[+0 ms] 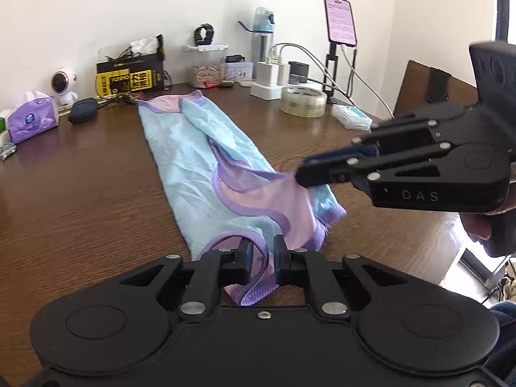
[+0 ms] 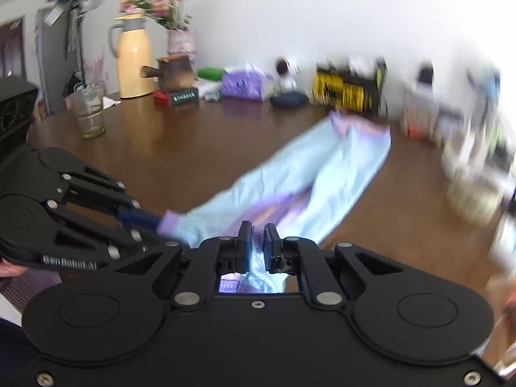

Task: Fold clothes
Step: 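Grasp the strip's end with the left gripper while the right gripper grasps beside it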

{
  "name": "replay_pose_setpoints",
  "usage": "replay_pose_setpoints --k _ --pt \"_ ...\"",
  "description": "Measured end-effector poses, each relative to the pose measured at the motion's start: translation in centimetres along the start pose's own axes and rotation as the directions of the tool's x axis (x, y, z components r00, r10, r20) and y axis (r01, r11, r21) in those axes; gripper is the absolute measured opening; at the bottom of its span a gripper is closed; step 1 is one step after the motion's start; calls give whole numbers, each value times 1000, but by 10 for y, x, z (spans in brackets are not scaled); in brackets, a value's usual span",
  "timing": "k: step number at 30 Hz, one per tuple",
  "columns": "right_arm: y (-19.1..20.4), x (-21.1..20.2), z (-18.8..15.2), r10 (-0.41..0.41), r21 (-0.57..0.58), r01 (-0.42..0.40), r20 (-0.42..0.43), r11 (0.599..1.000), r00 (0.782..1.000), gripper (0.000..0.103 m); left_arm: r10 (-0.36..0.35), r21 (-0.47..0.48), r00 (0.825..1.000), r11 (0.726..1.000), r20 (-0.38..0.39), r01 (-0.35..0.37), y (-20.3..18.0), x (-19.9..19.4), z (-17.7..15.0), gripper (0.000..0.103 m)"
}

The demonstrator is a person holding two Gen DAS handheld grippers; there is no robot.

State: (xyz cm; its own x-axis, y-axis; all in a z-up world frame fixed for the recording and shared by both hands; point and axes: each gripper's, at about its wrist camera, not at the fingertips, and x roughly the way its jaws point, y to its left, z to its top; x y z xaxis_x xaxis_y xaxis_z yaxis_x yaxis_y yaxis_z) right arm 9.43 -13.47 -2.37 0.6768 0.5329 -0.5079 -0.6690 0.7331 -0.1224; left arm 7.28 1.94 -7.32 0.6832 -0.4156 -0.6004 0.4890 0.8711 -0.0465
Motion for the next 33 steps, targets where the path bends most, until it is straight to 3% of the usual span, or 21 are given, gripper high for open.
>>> replay_pose_setpoints --k 4,5,7,8,10,12,13,15,17,19,21,24,26,28,31,33 --pt "19 18 -3 21 -126 -33 -102 991 995 14 -1 23 999 1000 -36 2 -4 7 -10 14" --pt "16 18 -4 46 -101 -57 -107 993 993 18 -28 29 999 999 -29 28 -2 2 -14 14" --pt "9 17 -6 102 -34 -106 -108 994 989 40 -66 38 998 997 -16 67 4 -11 -20 19" --pt "5 16 -7 120 -8 -122 -103 993 987 44 -70 38 997 997 -9 70 8 -18 -22 27" --pt "0 9 -8 154 22 -153 -86 988 984 68 -73 58 997 996 13 72 15 -33 -23 43" --pt "-4 -5 -10 171 8 -171 -38 985 985 70 -56 118 997 992 61 49 20 -49 -25 62" --pt "-7 -15 -11 174 -16 -174 -7 985 985 71 -43 161 995 987 88 28 20 -54 -25 65" --pt "-10 -26 -14 163 -58 -161 24 985 986 72 -22 321 985 946 171 -35 17 -63 -24 75" --pt "-7 -26 -23 130 -144 -129 0 981 991 73 -41 466 977 883 210 -62 11 -60 -24 77" --pt "-4 -22 -29 113 -205 -117 -27 972 993 73 -98 594 977 804 188 -33 4 -44 -23 77" --pt "-3 -14 -33 125 -230 -133 -51 964 991 73 -143 633 982 773 127 30 3 -26 -22 77" --pt "-8 -2 -35 173 -229 -182 -58 956 983 73 -197 612 979 781 52 124 11 -5 -19 76" --pt "-12 7 -36 195 -213 -206 -72 955 978 70 -198 589 980 796 32 141 18 4 -17 66" --pt "-19 17 -37 229 -171 -241 -84 955 970 55 -196 574 981 804 8 156 25 11 -15 59" --pt "-24 26 -38 280 -143 -291 -91 946 956 44 -207 553 977 809 -46 197 30 19 -13 46" --pt "-25 27 -39 298 -144 -307 -86 941 951 31 -225 525 971 819 -76 231 33 25 -10 22"
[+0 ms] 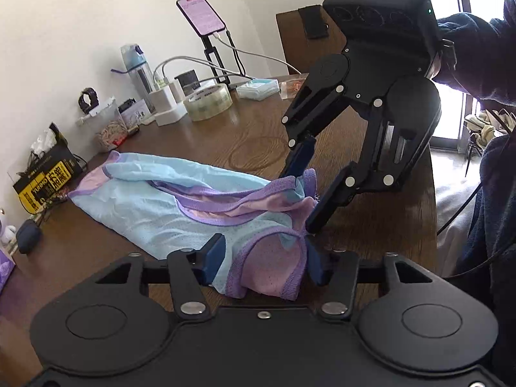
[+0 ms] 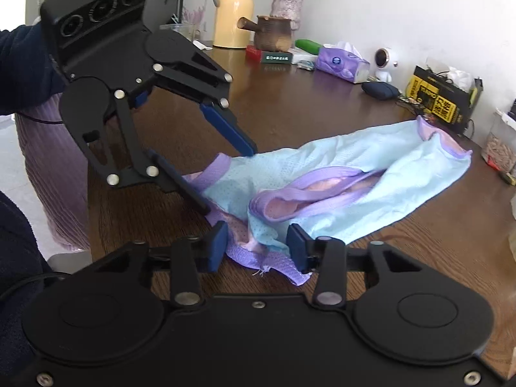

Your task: Fold clothes

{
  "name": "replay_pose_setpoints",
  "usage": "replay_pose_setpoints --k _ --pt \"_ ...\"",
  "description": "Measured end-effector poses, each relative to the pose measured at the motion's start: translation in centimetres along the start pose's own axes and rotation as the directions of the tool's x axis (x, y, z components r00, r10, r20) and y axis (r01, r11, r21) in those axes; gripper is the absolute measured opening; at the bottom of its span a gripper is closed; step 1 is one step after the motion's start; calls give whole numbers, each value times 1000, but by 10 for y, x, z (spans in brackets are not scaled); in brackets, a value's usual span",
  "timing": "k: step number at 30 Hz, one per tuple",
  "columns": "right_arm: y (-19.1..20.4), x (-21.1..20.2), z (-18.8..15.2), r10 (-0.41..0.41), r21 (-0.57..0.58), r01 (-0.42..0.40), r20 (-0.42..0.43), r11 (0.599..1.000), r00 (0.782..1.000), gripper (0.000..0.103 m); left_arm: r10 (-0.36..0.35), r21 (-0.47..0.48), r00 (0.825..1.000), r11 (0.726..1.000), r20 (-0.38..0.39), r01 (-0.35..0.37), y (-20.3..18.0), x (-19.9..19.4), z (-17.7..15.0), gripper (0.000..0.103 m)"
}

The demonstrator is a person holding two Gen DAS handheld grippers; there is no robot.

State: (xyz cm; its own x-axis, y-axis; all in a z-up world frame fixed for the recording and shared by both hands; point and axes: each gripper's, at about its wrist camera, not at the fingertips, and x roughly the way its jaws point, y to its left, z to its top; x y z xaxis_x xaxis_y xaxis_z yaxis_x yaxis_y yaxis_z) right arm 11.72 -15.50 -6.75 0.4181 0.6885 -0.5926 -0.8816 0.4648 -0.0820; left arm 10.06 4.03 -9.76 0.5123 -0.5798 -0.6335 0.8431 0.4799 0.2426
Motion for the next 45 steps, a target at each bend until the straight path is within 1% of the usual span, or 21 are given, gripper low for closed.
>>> replay_pose_setpoints --k 2,5,8,10,11,16,19,23,25,27,28,29,30,31,32,33,36,37,40,42,45 --pt "0 0 0 8 -5 -8 2 1000 1000 15 -30 -41 1000 999 -6 30 4 2 1 14" --pt "2 -9 1 45 -8 -45 -4 999 999 12 -92 -59 996 994 -20 91 2 0 4 7" --pt "5 -26 3 102 -14 -102 3 995 995 12 -184 -6 983 983 -12 184 -8 -14 11 6" --pt "4 -39 6 128 -28 -127 23 991 992 12 -205 4 979 979 15 205 -4 -23 21 6" --pt "2 -43 9 132 -31 -132 29 991 991 12 -204 9 979 979 27 204 1 -25 26 6" --pt "-31 -43 36 96 -106 -92 33 990 995 12 -108 48 994 993 29 106 33 -16 46 6" --pt "-57 -24 50 89 -130 -88 4 988 996 12 -96 24 995 995 28 95 62 -1 54 6" --pt "-97 11 64 98 -129 -102 -39 986 994 12 -95 -30 995 995 -31 94 97 33 54 6" --pt "-114 30 69 95 -103 -100 -55 990 994 12 -74 -58 996 996 -56 70 113 49 53 6" --pt "-123 42 70 71 -89 -77 -62 993 996 13 -37 -98 998 995 -43 33 130 60 54 8" --pt "-131 49 70 58 -67 -63 -78 996 995 22 -27 -119 999 993 -29 24 137 63 54 11" --pt "-135 54 69 48 -55 -53 -85 997 995 30 -12 -135 1000 991 -10 11 143 65 55 22" --pt "-138 56 67 24 -43 -28 -77 999 997 47 3 -148 1000 989 8 -2 149 65 56 31" --pt "-141 57 66 -6 -24 5 -63 1000 998 65 25 -144 999 989 31 -21 149 63 56 57" --pt "-143 56 66 -33 -16 32 -49 999 998 73 81 -128 994 989 71 -72 149 58 56 77" --pt "-144 54 66 -59 -9 59 -36 998 998 77 129 -114 987 987 93 -118 148 54 55 82" --pt "-149 35 68 -154 4 154 28 988 988 77 167 -62 980 985 108 -161 141 32 60 82" --pt "-147 23 70 -202 -1 202 53 979 978 77 173 -37 979 985 111 -169 137 23 62 82" --pt "-118 -13 70 -220 -123 233 110 965 969 77 112 105 988 987 108 -123 103 -4 62 89" --pt "-96 -23 63 -148 -205 166 98 965 984 77 16 246 997 969 78 -35 65 -8 52 89" --pt "-60 -19 43 -21 -303 19 -4 953 1000 71 -8 333 1000 943 15 2 32 11 38 87"
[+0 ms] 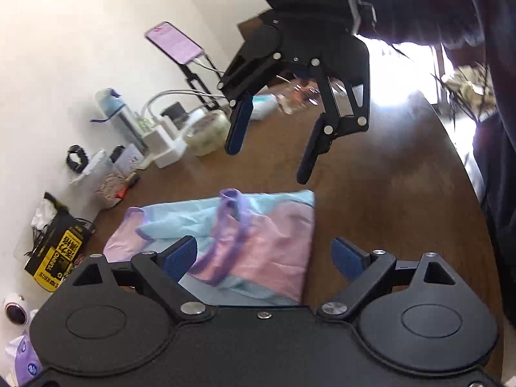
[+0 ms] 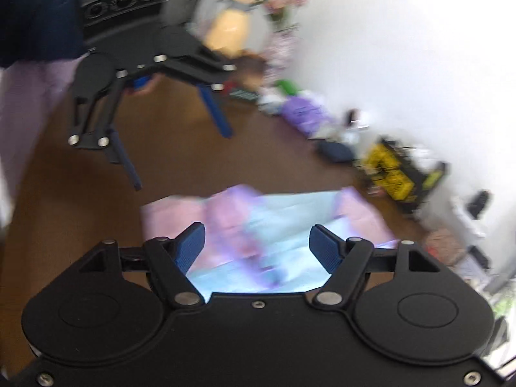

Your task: Fold clothes

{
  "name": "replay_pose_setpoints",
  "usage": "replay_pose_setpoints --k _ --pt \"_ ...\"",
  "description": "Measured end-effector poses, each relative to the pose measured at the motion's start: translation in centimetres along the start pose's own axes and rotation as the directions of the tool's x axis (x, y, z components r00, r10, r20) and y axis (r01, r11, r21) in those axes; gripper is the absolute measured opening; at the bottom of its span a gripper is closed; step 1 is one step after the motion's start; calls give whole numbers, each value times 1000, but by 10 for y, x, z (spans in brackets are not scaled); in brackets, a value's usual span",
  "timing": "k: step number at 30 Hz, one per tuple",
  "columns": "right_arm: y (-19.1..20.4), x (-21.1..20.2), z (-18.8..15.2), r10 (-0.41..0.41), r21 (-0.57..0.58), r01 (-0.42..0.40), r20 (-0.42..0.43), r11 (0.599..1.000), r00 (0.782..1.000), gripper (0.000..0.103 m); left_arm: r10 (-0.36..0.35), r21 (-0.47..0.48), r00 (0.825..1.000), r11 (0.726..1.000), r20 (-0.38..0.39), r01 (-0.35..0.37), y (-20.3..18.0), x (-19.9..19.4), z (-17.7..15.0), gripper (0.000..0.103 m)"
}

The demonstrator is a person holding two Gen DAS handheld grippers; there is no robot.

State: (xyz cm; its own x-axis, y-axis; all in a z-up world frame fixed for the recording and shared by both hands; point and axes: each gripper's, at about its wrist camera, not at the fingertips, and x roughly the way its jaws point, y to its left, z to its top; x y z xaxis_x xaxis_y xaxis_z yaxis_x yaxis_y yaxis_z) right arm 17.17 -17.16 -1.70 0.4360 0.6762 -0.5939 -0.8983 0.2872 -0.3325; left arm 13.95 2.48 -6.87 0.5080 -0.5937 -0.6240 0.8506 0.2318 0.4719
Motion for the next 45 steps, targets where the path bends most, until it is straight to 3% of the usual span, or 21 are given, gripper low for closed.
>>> replay_pose_setpoints --k 3,5,10,11,13,15,17,20,23,24,26,28,32,35,38,40,41,43,44,45 --pt "18 15 -10 30 -33 -33 -103 999 994 66 -5 -76 1000 997 -12 4 -2 12 -3 70" --pt "17 17 -10 43 -8 -44 -92 999 995 63 -22 -128 999 992 -35 17 1 20 -4 61" --pt "4 34 -8 64 39 -59 -123 997 990 34 -18 -192 993 981 -118 -5 13 35 -6 50" --pt "2 36 -9 72 54 -66 -117 996 991 31 -25 -213 991 977 -128 -2 17 36 -7 42" --pt "-2 38 -9 88 83 -80 -99 993 991 7 -41 -237 989 972 -140 7 23 38 -8 23" --pt "-6 41 -10 104 113 -94 -81 989 991 7 -61 -251 988 968 -142 23 26 40 -8 12" --pt "-7 38 -11 126 137 -117 -65 984 990 7 -100 -264 984 963 -146 58 23 34 -6 9" --pt "6 21 -10 198 160 -188 -50 969 979 5 -204 -269 969 950 -142 161 12 13 0 8" --pt "26 0 -9 306 171 -296 -33 940 952 5 -336 -279 935 914 -115 294 -5 -10 10 8" --pt "36 -11 -7 361 179 -351 -25 919 932 5 -386 -294 917 892 -98 344 -10 -18 14 8" --pt "41 -23 -3 405 178 -397 -11 901 914 5 -453 -300 888 860 -76 413 -14 -32 22 8" --pt "33 -37 3 426 189 -423 26 886 904 5 -471 -313 880 847 -63 430 -6 -37 24 8" --pt "-3 -37 12 363 202 -369 68 907 929 5 -405 -362 914 855 -21 371 38 -27 26 8" --pt "-32 -22 12 310 209 -313 51 926 949 5 -356 -381 933 870 -46 313 67 -5 20 8" --pt "-54 0 6 280 241 -275 15 931 960 5 -363 -424 929 855 -77 299 89 25 8 9" --pt "-64 18 -1 263 272 -248 -21 930 965 6 -343 -446 935 853 -87 271 97 39 0 11" --pt "-66 26 -5 242 278 -222 -41 935 969 9 -319 -452 943 858 -95 245 97 45 -4 16" --pt "-70 39 -16 204 314 -166 -92 935 975 30 -280 -432 954 877 -103 211 95 44 -5 38" --pt "-69 42 -19 196 317 -153 -110 936 974 36 -242 -406 965 896 -104 181 92 38 -6 54" --pt "-67 40 -21 170 304 -125 -126 944 977 53 -212 -372 972 914 -99 161 89 31 -5 64"
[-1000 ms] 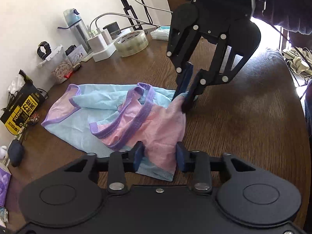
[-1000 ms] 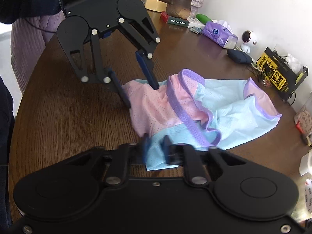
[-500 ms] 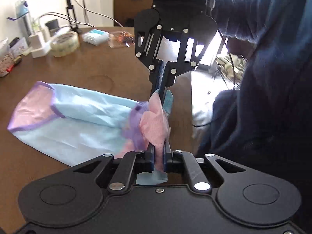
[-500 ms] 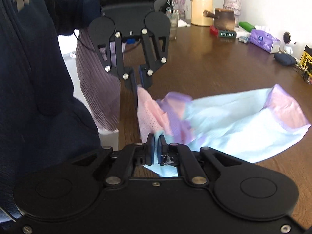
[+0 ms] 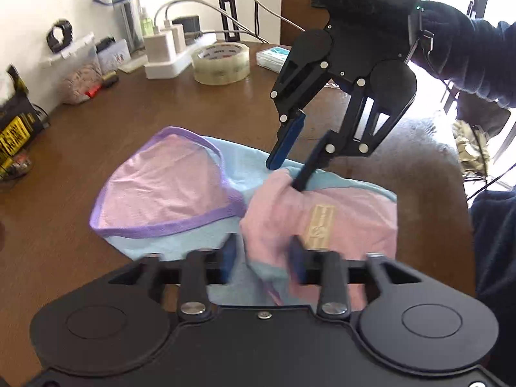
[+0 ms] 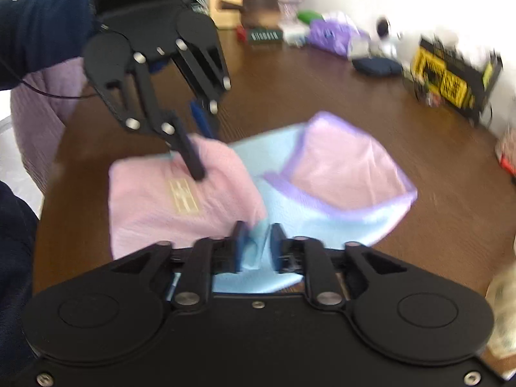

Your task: Fold clothes

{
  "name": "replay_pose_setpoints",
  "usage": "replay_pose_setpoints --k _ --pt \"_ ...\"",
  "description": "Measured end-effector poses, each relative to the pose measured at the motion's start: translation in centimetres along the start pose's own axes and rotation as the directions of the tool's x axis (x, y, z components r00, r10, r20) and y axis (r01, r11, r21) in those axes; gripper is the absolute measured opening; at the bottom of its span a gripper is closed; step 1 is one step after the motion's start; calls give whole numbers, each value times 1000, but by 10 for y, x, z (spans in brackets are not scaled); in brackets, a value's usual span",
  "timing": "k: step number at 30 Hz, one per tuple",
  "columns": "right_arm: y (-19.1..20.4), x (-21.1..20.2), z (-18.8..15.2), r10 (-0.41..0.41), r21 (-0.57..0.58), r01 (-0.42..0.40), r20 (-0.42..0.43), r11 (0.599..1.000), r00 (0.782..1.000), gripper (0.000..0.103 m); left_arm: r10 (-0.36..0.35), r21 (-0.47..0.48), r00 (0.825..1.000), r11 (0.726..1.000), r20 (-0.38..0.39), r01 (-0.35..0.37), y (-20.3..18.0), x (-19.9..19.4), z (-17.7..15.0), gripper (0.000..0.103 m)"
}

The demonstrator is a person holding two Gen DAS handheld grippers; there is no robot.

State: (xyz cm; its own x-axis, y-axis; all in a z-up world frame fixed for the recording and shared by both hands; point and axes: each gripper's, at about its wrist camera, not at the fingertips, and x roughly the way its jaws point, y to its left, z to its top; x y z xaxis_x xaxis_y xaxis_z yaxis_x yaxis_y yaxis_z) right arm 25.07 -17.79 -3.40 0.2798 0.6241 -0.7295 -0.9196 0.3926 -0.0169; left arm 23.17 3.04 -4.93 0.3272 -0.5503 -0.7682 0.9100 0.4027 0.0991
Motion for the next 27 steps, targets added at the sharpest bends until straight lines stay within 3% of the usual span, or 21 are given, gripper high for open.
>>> replay_pose_setpoints --k 1,4,5,7,8,10,11,14,15,20,22,24,26,27 --pt "4 -6 -2 -44 -18 45 10 999 999 72 26 34 1000 999 15 -26 -4 -6 -1 68" --pt "13 -33 -4 -140 -55 146 108 988 984 79 96 136 994 985 47 -102 -16 -26 -2 86" --pt "13 -40 -4 -157 -53 164 127 985 979 80 126 145 990 980 70 -135 -15 -31 -3 97" --pt "2 -47 1 -196 19 195 157 981 968 81 154 91 984 983 89 -162 -4 -29 -4 99" --pt "-5 -48 3 -205 69 196 170 978 964 81 169 16 983 985 78 -170 14 -22 -7 99" --pt "-39 -35 8 -176 221 136 174 966 969 81 208 -81 977 976 43 -204 40 -13 -11 99" --pt "-53 -26 8 -166 269 119 161 956 973 81 244 -171 970 956 12 -238 64 -4 -14 97" --pt "-78 1 11 -165 315 123 113 941 980 70 272 -359 962 897 -19 -260 108 12 -17 84" --pt "-85 11 14 -171 327 133 90 936 981 63 266 -380 964 891 -11 -250 115 13 -15 81" --pt "-116 48 23 -154 386 137 13 912 988 56 186 -372 983 912 5 -171 127 27 -6 78" --pt "-124 56 24 -157 406 143 2 903 988 48 169 -384 986 910 -4 -157 132 35 -6 67" --pt "-129 60 23 -160 415 142 9 899 987 38 171 -392 985 907 14 -152 134 38 -9 40" --pt "-129 62 22 -154 411 132 22 902 988 29 187 -400 982 902 22 -162 136 39 -10 25" --pt "-129 63 23 -153 407 131 22 904 988 8 196 -404 980 899 24 -170 137 40 -10 18"
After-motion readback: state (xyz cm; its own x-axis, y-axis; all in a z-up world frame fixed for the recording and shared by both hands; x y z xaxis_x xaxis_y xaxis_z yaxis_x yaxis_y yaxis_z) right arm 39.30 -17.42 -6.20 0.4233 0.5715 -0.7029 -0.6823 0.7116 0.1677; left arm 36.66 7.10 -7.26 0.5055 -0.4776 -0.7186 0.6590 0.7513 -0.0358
